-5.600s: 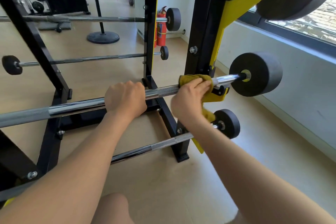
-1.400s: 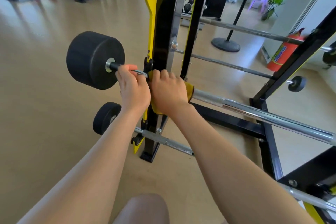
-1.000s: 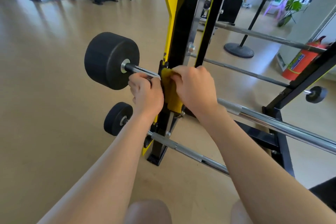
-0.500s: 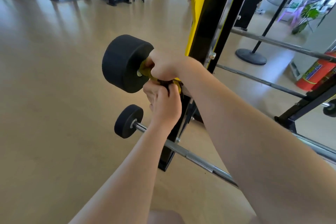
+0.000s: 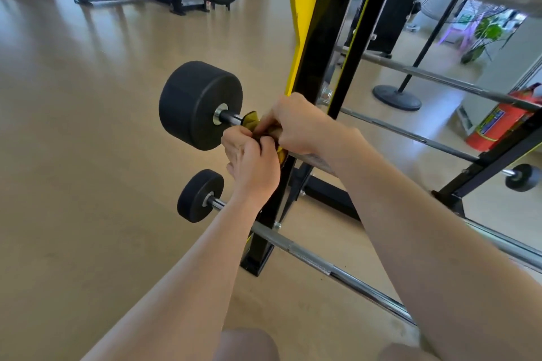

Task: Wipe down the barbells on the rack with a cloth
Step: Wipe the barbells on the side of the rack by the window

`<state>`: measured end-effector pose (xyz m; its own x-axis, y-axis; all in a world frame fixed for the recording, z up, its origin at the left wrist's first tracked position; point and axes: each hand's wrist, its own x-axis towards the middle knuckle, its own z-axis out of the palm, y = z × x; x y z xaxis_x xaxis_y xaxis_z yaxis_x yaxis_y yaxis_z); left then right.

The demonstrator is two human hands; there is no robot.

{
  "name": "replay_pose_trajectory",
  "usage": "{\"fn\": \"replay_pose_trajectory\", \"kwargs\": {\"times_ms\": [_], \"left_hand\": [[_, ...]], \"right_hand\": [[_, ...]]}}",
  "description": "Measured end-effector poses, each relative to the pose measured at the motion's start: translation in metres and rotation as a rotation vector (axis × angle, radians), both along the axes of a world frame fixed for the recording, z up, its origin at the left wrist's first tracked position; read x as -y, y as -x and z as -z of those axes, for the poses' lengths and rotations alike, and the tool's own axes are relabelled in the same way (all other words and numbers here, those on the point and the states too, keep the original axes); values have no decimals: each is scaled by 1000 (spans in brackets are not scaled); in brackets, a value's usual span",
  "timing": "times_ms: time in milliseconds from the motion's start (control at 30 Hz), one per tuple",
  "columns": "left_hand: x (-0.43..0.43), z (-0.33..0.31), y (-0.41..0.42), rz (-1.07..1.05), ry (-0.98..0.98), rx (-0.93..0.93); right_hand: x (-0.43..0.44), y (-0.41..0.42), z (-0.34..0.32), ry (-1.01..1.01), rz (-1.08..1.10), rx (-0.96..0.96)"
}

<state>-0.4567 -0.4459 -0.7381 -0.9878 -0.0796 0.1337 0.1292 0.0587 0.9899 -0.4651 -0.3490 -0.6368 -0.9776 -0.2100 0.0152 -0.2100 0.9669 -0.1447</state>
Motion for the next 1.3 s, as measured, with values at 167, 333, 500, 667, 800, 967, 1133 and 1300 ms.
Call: {"fn": "replay_pose_trajectory", "kwargs": {"times_ms": [167,333,500,667,800,967,1133,1300], "left_hand": [[-13,-1,1,-231,234,-115],[-18,-2,7,-265,612,-439],[-12,0,17,-85,606,-515],[-11,0,16,-75,583,-499],[-13,-2,15,-102,678,-439],[-16,-7,6,-161,726,-388],[-18,-6,3,-185,671,-422],[-19,2,7,-210,731,-455]], "right_hand": [[-17,-46,22,61,168,-188],[-36,-81,29,-61,473,-238],[-25,-86,46,-395,423,-202],[-42,-53,50,-322,297,-148],[-52,-34,28,147,418,214],[-50,-60,49,-153,333,-105],[-44,-92,83,-468,395,-291],[-61,-55,46,-128,411,-14]]}}
